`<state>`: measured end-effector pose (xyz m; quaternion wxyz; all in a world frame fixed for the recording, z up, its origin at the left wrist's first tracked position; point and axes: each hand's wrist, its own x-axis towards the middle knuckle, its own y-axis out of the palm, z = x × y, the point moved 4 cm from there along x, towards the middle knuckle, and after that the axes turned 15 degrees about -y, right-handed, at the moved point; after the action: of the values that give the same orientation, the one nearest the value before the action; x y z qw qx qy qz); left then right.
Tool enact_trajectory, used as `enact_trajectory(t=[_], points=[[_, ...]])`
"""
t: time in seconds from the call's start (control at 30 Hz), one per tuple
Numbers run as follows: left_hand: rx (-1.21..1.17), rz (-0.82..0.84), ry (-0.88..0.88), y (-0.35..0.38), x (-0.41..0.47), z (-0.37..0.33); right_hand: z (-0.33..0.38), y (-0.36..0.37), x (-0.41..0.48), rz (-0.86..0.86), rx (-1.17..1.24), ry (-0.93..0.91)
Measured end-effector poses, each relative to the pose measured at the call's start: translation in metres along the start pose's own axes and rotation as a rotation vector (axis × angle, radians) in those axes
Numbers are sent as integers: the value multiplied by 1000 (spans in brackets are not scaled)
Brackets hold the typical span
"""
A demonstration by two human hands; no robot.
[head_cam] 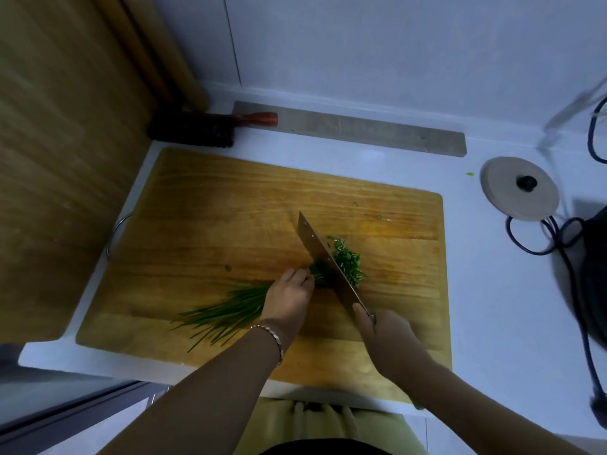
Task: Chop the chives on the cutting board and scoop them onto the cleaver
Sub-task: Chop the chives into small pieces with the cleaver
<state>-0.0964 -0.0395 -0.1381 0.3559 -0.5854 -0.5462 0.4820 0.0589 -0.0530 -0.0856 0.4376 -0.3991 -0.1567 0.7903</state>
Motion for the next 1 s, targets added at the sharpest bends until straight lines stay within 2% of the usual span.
enact_trajectory(t=[0.13,0.37,0.5,0.6,0.73,1.0], points=[[19,18,-6,2,0,2,3,12,14,-46,27,-57],[-20,-8,-42,2,-7,5,-14,9,-2,-73,104,-21],[-24,6,-72,1,-11,3,-13,2,16,-130,336,23],[-48,-8,-89,-3,-9,4,-8,-5,14,-112,456,45],[-79,-41,-76,-3,-8,8,-7,-5,4,-100,325,3],[-87,0,-58,-3,-6,10,7,2,6,-39,68,-63]])
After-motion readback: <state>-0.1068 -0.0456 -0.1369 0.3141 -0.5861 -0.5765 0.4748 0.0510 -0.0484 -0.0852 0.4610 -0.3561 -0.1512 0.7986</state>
